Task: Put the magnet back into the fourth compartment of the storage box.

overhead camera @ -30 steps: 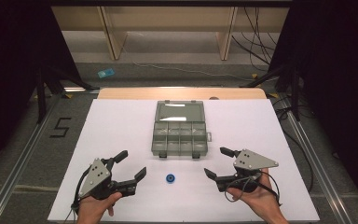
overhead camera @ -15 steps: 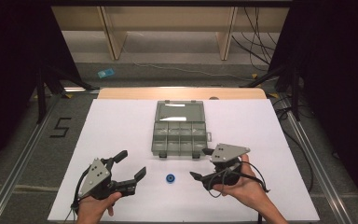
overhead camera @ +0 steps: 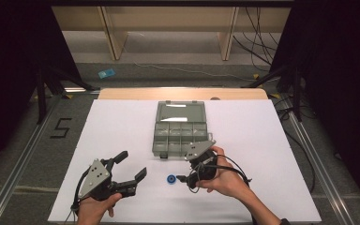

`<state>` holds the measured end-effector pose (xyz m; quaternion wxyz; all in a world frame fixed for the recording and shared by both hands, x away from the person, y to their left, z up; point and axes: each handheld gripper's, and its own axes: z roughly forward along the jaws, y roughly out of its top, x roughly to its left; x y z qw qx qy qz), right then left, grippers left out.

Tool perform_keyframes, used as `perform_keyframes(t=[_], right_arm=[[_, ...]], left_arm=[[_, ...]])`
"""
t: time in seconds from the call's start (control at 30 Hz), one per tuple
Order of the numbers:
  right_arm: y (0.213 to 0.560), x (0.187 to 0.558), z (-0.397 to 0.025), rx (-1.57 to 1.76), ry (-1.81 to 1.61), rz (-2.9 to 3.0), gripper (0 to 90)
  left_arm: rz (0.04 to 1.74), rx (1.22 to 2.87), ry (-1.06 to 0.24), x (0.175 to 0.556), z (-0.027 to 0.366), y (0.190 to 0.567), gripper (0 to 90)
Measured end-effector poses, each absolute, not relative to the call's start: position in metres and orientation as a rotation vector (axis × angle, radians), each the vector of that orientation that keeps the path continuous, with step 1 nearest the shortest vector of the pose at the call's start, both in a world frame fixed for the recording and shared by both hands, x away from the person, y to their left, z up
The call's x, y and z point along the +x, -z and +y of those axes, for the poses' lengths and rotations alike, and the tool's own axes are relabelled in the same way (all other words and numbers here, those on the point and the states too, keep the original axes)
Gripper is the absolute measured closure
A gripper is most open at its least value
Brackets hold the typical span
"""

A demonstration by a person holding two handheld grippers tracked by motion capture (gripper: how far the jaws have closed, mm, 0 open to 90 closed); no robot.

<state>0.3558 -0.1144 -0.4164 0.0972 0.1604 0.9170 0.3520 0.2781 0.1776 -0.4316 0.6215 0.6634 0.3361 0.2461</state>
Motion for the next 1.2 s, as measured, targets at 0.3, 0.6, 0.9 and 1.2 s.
perform_keyframes(t=[0.3, 0.6, 0.9, 1.2], right_arm=[[0.429, 0.367, -0.096, 0.425, -0.915, 2.822, 26.6], [0.437, 0.371, -0.079, 0.345, -0.813, 2.896, 29.6], [0.445, 0.374, -0.061, 0.315, -0.714, 2.967, 35.5], [0.455, 0.377, -0.05, 0.276, -0.614, 3.006, 42.3]], left_arm=[[0.773, 1.522, -0.563, 0.278, 0.178, 0.432, 15.7], [0.769, 1.521, -0.563, 0.277, 0.178, 0.431, 15.7], [0.766, 1.517, -0.563, 0.277, 0.178, 0.431, 15.7], [0.764, 1.515, -0.562, 0.277, 0.178, 0.43, 15.7]])
